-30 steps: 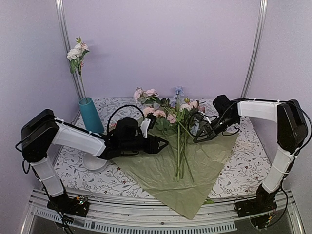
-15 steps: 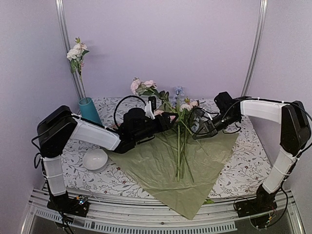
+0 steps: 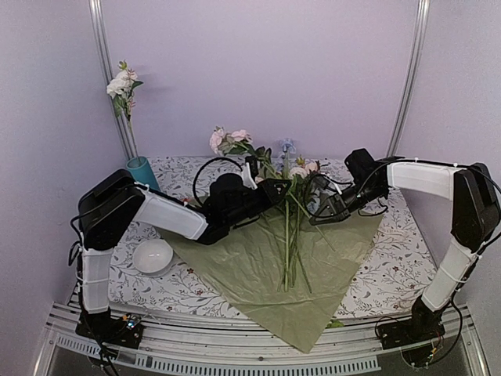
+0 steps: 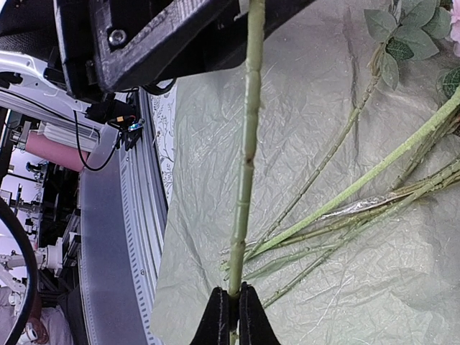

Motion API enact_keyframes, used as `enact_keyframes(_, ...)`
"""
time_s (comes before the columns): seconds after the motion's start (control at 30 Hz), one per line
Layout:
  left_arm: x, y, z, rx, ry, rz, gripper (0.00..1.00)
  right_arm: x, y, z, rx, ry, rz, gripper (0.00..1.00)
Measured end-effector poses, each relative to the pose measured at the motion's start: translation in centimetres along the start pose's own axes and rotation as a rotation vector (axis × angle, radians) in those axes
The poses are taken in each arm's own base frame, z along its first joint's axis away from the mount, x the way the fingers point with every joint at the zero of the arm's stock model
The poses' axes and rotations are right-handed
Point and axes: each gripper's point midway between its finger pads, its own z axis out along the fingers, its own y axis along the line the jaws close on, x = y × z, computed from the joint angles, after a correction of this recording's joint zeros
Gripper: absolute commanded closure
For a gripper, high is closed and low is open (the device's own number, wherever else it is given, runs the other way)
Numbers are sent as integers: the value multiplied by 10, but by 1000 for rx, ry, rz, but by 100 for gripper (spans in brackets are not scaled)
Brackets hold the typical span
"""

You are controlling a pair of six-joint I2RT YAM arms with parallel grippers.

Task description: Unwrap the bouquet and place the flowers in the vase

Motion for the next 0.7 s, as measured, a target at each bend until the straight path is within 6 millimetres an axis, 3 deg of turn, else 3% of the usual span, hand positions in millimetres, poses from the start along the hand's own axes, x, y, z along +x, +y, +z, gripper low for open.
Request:
enact_keyframes(0.23, -8, -10, 6, 55, -12, -17, 96, 0, -1, 0, 5, -2, -4, 100)
enact_keyframes(0.27, -8, -13, 6, 67, -10, -18, 98, 0, -2, 0, 8, -2, -6, 97)
enact_keyframes(0.4, -9, -21, 6, 101, -4, -9, 100, -1, -5, -1, 21, -5, -23, 60)
enact_keyframes(0.47, -7, -23, 5, 108, 7, 8, 100, -2, -6, -5, 18, -16, -33, 50)
enact_keyframes(0.6, -5, -26, -3, 108, 40, 60, 100, -14, -9, -28, 18, -91, -74, 46)
enact_keyframes(0.7, -12, -41, -20, 114, 61, 114, 100, -26, -11, -51, 38, -171, -131, 45)
